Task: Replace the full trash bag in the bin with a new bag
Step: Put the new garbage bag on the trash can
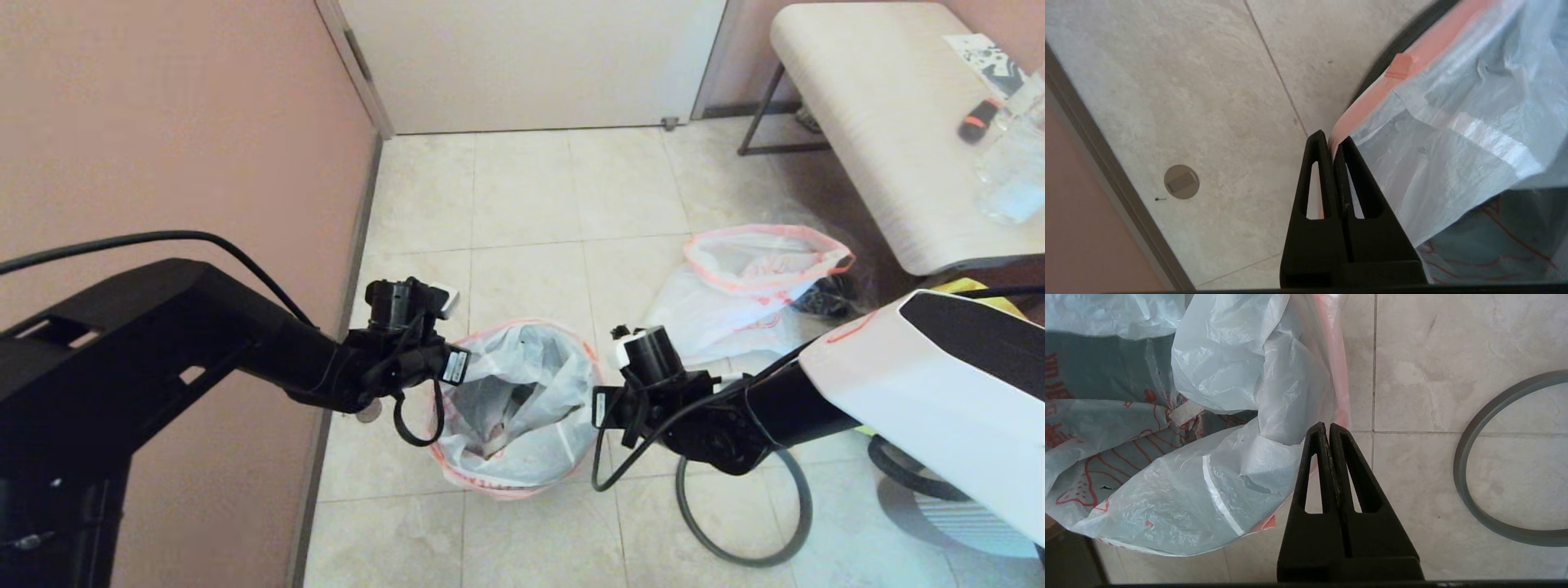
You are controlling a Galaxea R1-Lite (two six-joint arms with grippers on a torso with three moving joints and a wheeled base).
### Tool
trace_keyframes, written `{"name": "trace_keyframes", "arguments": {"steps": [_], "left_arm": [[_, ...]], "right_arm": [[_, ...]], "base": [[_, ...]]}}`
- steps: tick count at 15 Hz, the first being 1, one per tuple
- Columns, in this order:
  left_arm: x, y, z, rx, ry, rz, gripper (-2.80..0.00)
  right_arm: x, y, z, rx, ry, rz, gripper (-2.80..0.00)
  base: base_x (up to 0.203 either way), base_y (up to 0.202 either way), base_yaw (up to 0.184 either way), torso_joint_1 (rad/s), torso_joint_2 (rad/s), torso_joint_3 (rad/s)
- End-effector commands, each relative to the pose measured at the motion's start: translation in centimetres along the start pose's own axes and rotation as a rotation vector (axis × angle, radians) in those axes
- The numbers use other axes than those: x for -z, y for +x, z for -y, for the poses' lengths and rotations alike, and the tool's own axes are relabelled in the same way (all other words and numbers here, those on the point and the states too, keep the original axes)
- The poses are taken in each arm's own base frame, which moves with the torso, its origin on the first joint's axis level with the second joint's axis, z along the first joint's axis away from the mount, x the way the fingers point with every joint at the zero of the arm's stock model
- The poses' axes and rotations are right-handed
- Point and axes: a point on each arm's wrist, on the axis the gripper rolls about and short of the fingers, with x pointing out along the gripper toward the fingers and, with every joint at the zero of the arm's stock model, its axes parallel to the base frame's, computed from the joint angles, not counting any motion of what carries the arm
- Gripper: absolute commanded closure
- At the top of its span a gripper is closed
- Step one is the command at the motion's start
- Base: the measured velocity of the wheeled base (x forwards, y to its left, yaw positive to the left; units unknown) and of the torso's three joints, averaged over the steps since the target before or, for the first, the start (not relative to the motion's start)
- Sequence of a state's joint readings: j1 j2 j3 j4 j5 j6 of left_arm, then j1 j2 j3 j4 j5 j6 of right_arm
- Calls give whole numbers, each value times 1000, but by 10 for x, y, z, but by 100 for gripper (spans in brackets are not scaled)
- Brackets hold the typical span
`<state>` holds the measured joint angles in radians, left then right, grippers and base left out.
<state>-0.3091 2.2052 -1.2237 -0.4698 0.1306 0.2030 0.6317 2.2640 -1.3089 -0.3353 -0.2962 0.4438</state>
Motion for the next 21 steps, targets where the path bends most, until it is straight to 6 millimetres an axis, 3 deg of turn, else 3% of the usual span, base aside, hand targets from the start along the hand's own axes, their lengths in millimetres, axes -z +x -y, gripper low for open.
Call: {"name": "trace_keyframes", "arguments": {"steps": [1,9,17,21], "left_arm": [[1,5,-2,-7,-2,-1,0],[12,26,-8,-38,-38,-30,0],[7,40,-10,-45,-186,-79,0],[11,39,-12,104,-291,-136,0]], "right_arm": [[1,1,-1,0,2,0,0],[-1,4,-5,-10,3,9,0],[1,5,-5,-8,1,5,0],[1,6,-5,-8,1,4,0]], "base": [[0,0,0,0,0,0],[0,0,0,0,0,0],[0,0,0,0,0,0],[0,0,0,0,0,0]]}}
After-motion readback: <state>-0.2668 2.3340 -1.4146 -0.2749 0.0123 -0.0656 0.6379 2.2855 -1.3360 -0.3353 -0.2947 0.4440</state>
